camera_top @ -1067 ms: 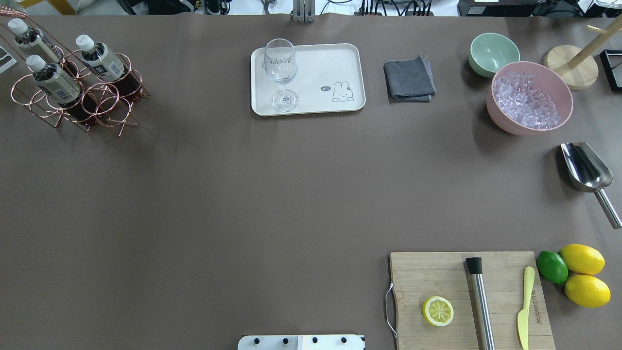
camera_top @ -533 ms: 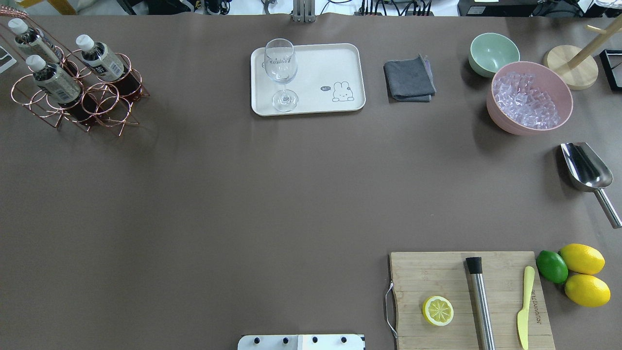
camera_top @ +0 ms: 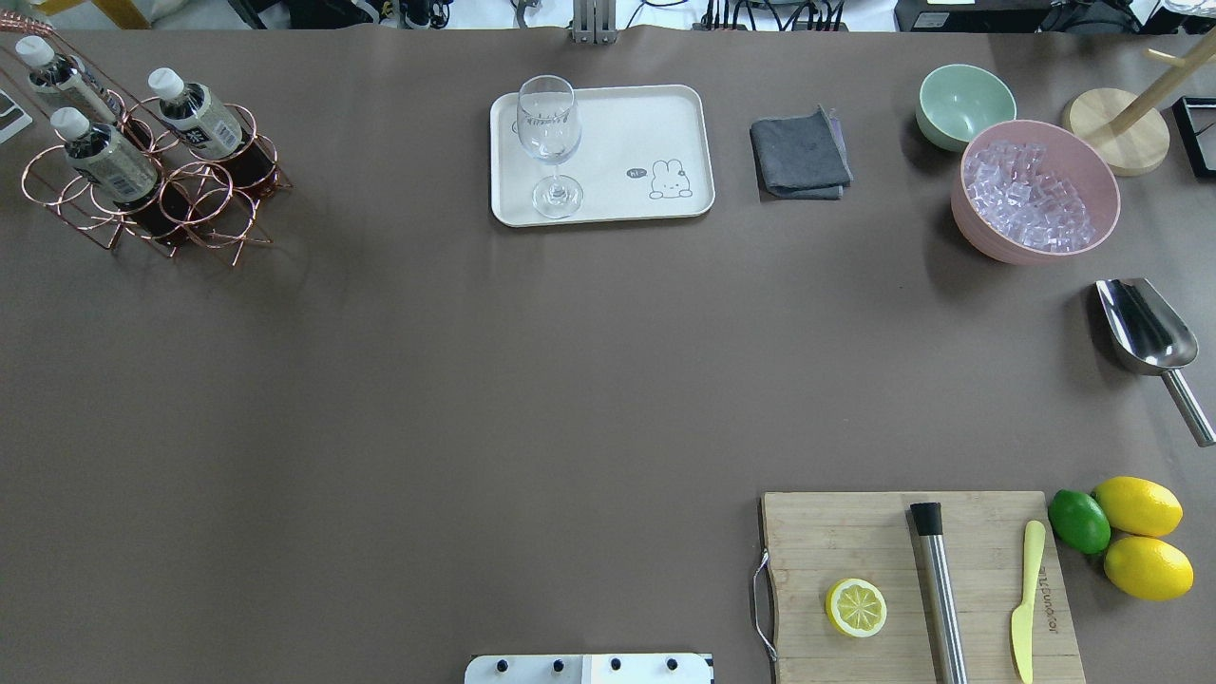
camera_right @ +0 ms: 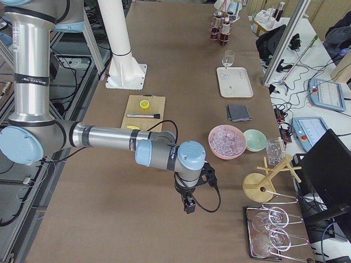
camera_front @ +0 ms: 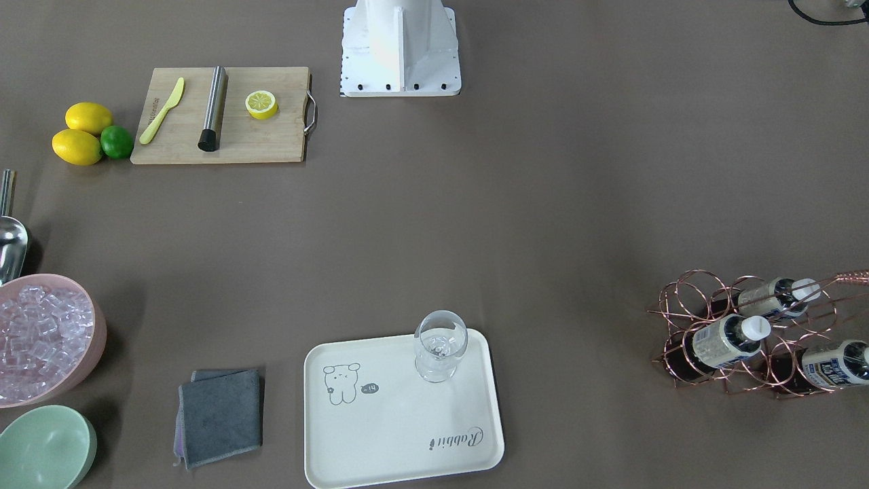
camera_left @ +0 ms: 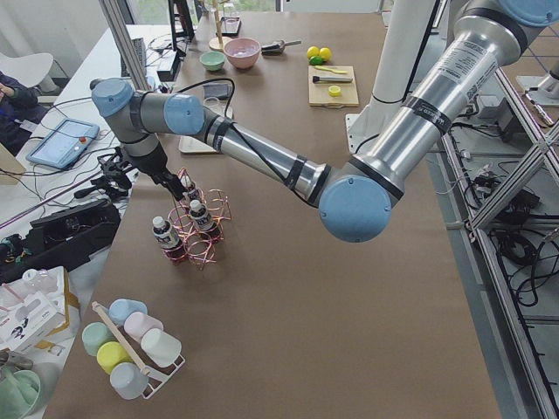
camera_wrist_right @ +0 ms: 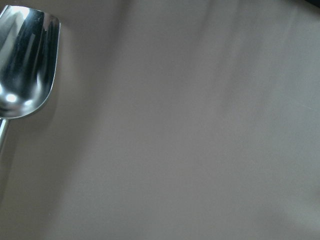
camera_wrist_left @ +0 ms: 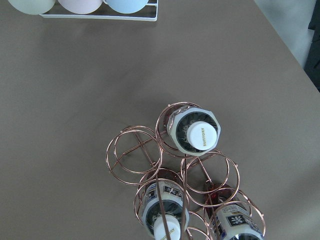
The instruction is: Take tea from basket to plate
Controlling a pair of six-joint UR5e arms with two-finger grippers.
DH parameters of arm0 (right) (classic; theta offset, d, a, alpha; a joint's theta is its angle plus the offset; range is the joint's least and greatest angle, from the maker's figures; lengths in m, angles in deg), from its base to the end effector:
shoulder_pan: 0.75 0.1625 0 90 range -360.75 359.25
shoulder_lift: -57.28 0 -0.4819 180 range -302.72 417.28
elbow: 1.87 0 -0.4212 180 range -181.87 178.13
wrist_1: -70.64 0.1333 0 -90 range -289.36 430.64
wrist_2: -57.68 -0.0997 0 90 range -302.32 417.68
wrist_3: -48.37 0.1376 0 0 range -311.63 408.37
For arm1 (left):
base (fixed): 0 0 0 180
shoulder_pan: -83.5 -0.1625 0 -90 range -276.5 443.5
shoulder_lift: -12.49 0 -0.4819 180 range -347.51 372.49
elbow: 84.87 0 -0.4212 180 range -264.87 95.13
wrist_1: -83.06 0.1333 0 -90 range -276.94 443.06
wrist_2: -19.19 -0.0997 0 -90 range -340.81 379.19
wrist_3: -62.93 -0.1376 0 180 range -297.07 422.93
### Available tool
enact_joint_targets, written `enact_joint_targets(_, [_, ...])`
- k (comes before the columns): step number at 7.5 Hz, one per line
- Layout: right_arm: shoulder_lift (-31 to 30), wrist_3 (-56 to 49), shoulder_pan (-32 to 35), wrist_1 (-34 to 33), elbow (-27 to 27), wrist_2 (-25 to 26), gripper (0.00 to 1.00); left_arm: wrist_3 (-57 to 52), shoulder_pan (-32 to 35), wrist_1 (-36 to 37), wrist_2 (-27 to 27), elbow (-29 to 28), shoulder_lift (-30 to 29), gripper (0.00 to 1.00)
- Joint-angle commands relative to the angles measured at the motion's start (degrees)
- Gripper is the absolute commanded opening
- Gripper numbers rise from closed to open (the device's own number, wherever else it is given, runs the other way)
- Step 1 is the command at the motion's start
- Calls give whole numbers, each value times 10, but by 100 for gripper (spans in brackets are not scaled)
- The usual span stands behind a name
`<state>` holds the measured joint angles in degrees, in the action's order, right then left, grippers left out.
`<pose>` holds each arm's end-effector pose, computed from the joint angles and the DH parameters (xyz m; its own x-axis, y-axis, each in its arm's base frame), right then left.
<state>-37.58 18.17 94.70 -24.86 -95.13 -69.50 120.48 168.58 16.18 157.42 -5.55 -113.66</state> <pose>0.0941 -0.4587 0.7755 0.7268 -0.3672 0.5805 0.3139 0.9292 0.1948 0.0353 -0.7677 0.4580 0.4270 -0.7930 -0.4344 0.5119 0.6081 -0.6068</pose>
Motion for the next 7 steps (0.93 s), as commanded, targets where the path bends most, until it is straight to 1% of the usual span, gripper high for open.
enact_joint_targets(1, [-1, -1, 0, 0, -3, -1, 100, 9, -11, 23, -3, -37, -41, 97])
enact_joint_targets(2, [-1, -2, 0, 0, -2, -1, 100, 32, -18, 20, -2, -36, -32, 97])
enact_joint_targets(3, [-1, -2, 0, 0, -1, 0, 100, 79, -30, 21, 1, -41, -33, 97])
enact_joint_targets(5, [-1, -2, 0, 0, 1, 0, 100, 169, -30, 12, 5, -39, -24, 97])
enact_joint_targets(7, [-1, -2, 0, 0, 2, 1, 100, 204, -31, 11, 6, -41, -27, 97])
